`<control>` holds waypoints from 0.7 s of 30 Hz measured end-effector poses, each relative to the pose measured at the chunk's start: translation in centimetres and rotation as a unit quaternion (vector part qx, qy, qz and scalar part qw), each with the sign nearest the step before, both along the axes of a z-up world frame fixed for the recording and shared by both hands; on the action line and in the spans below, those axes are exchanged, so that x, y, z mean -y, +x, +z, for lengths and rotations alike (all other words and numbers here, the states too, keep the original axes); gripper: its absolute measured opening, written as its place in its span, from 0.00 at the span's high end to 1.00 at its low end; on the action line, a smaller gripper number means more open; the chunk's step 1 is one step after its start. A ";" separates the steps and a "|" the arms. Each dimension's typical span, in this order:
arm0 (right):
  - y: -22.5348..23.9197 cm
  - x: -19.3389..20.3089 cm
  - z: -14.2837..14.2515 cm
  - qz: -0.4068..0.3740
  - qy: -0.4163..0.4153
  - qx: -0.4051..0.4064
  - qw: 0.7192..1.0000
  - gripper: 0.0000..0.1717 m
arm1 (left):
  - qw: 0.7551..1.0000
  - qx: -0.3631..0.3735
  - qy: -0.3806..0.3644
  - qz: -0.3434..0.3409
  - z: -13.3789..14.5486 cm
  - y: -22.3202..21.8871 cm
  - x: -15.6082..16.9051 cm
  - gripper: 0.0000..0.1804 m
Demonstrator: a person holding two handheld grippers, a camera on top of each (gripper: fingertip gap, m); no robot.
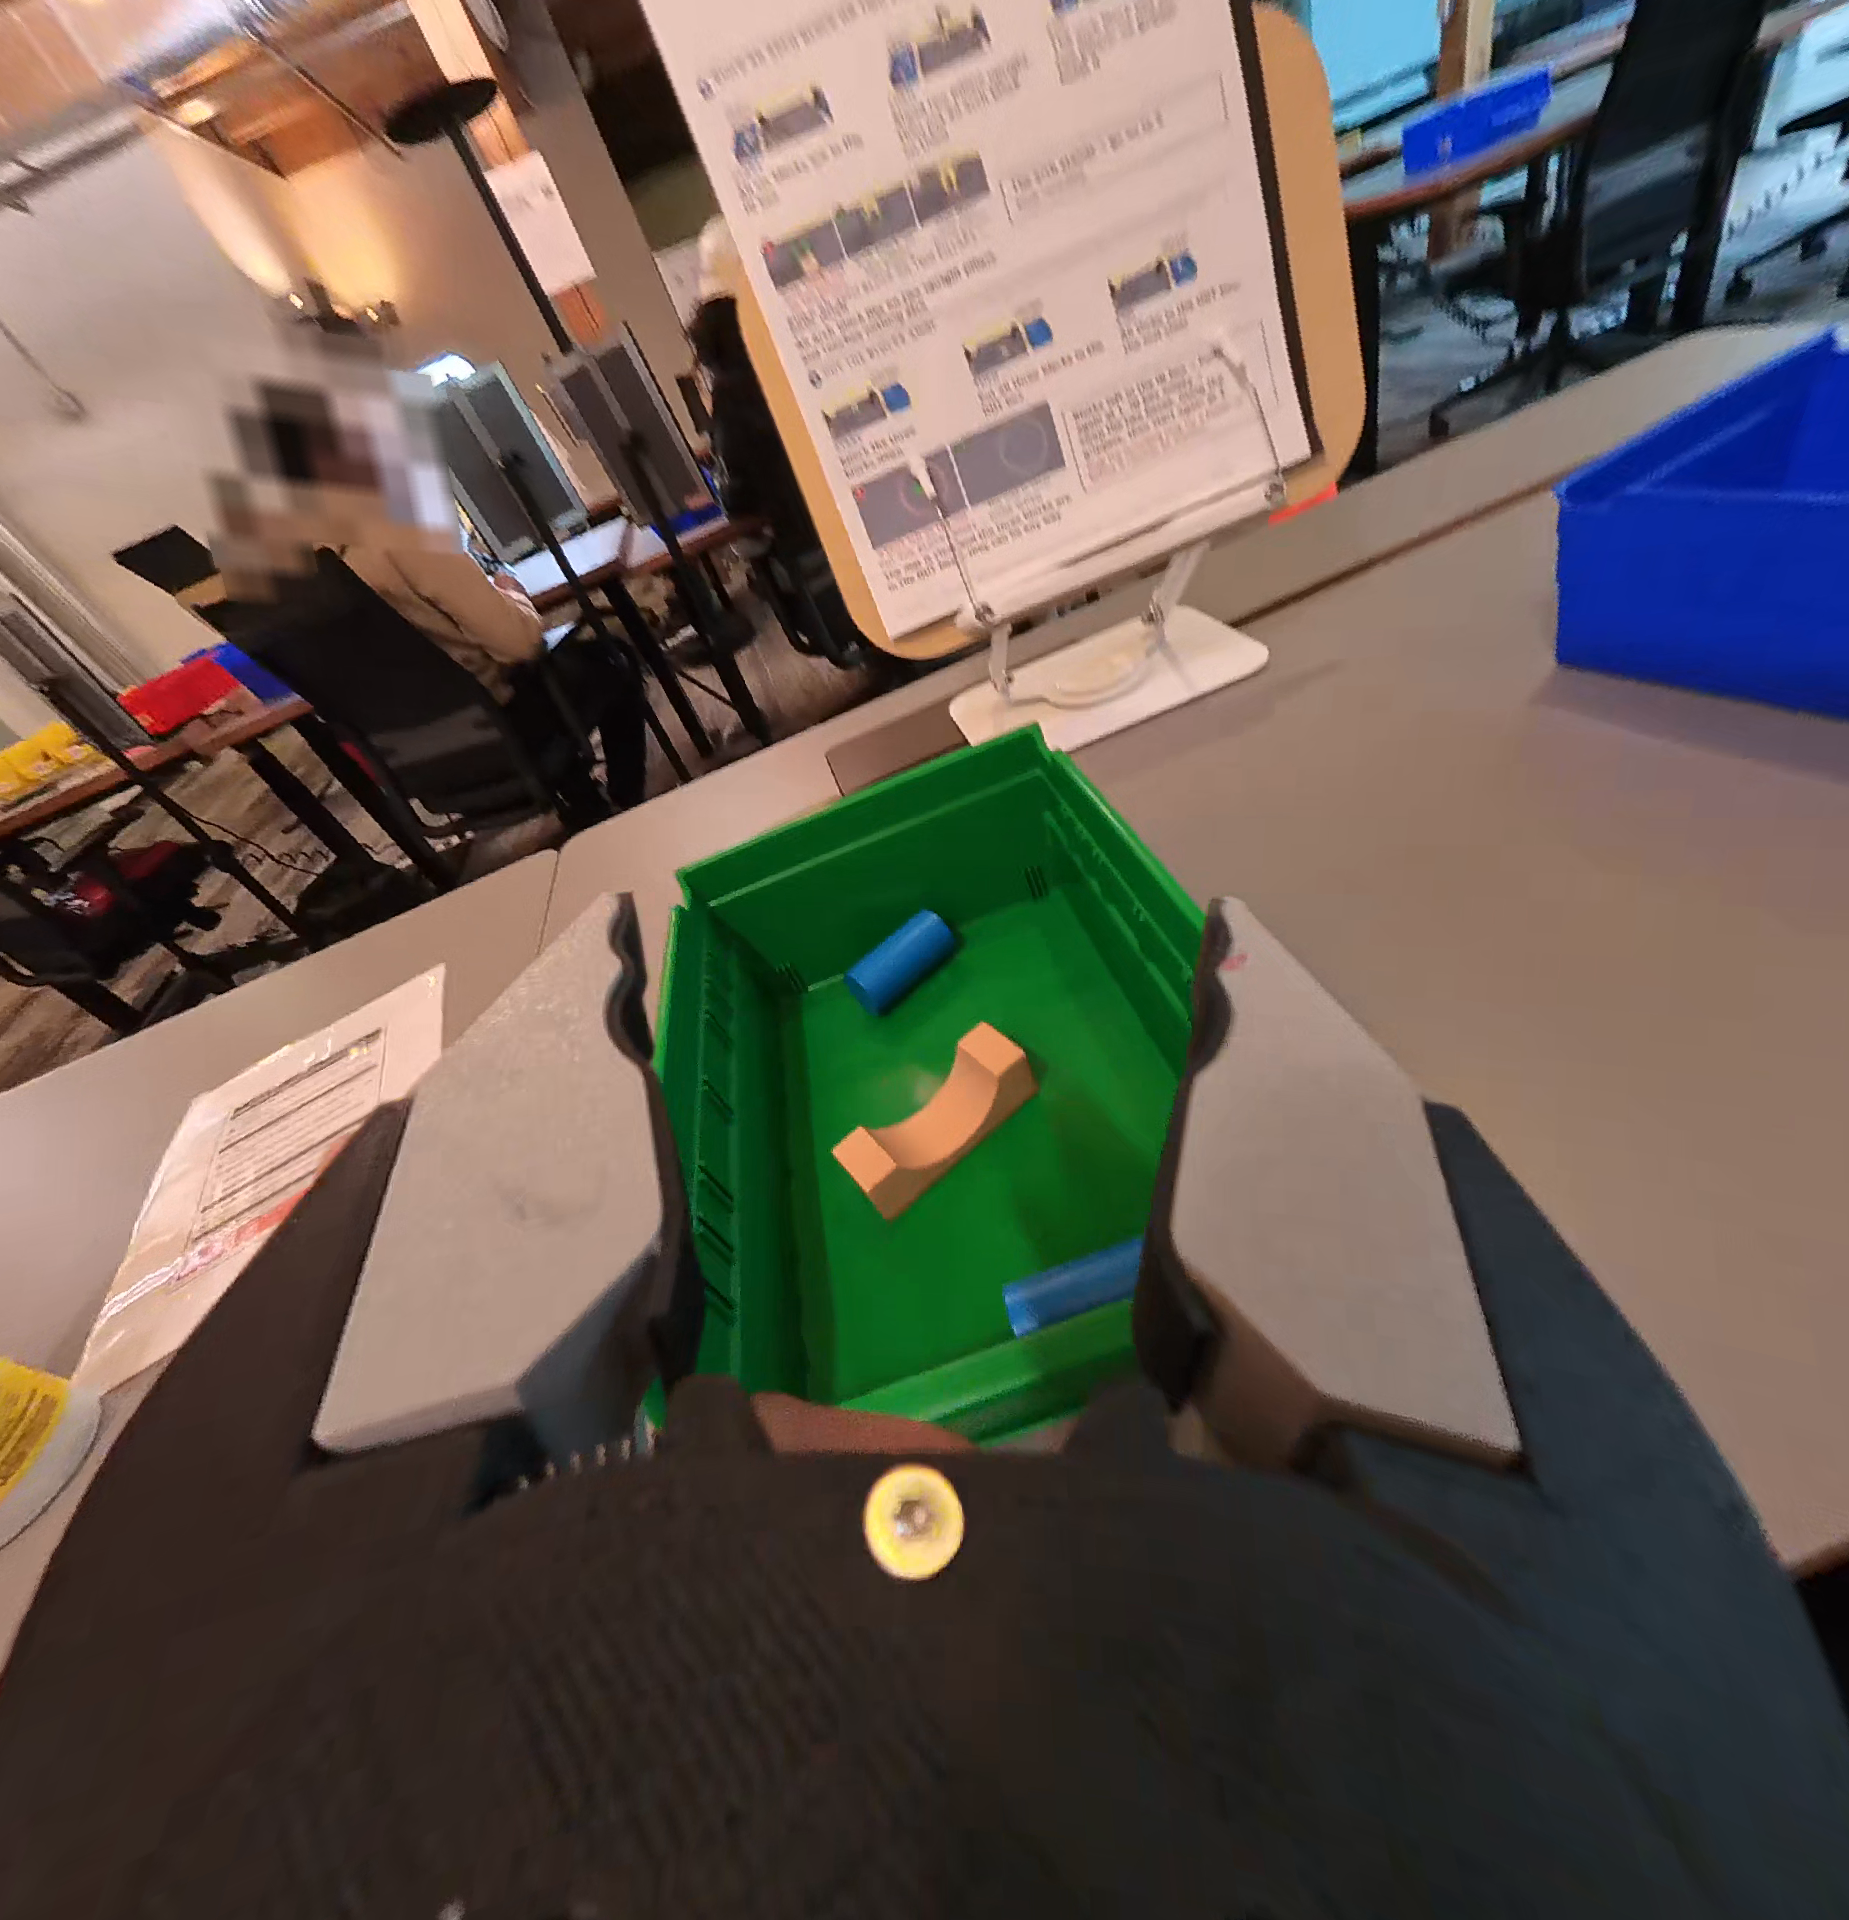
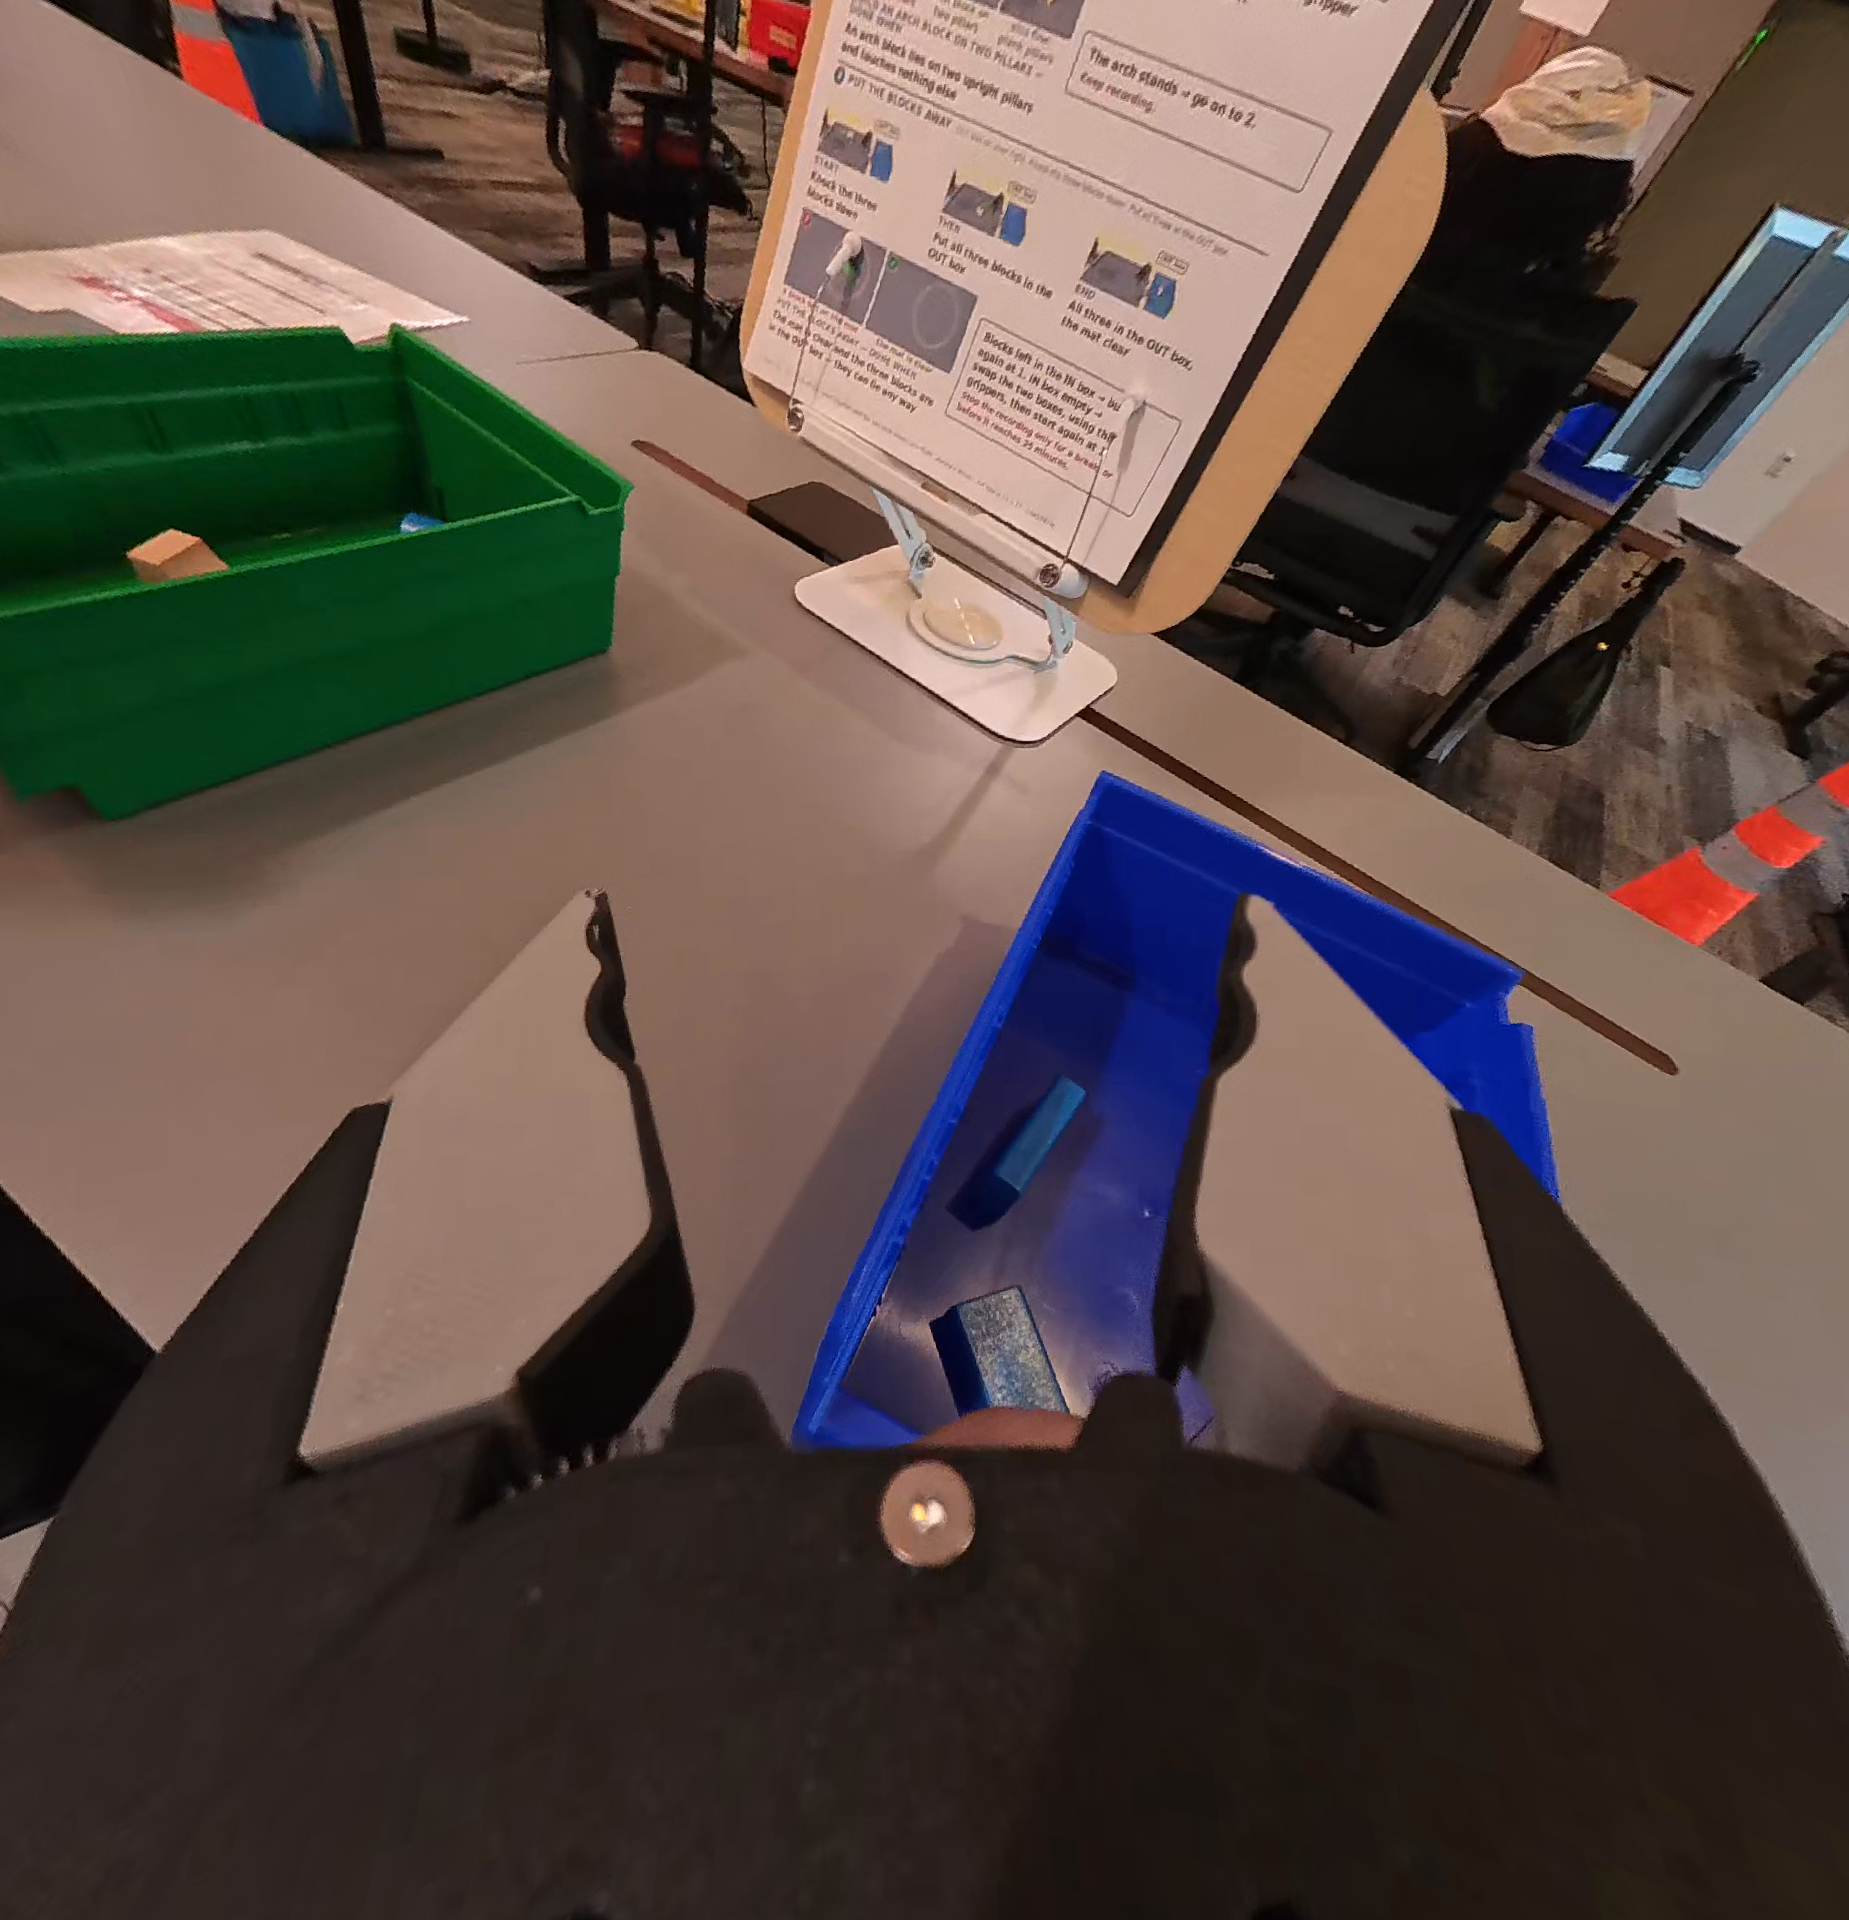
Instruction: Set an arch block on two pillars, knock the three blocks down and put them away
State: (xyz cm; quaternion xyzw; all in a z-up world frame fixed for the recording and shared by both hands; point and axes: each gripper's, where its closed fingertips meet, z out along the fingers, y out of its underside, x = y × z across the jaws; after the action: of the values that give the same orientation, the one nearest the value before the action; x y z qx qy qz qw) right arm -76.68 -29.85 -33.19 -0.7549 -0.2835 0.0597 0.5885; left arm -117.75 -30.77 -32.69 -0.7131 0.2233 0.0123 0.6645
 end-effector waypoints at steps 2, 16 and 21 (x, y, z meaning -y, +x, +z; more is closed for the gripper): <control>0.3 0.0 0.3 -0.005 0.006 -0.005 1.000 0.34 | 1.000 0.021 0.013 -0.002 0.7 -0.1 0.1 0.42; 2.4 -0.8 1.0 -0.033 0.020 -0.035 0.999 0.40 | 0.998 0.063 0.002 -0.018 0.1 0.2 -1.0 0.54; 2.0 -1.4 0.1 -0.023 0.002 -0.046 0.999 0.42 | 0.998 0.048 -0.045 -0.026 -2.8 1.5 -2.7 0.55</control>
State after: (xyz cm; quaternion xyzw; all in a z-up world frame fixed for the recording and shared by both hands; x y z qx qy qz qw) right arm -74.68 -28.47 -33.09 -0.7564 -0.2387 0.0804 0.6037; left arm -116.25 -28.04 -35.49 -0.7358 0.2096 -0.0490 0.6420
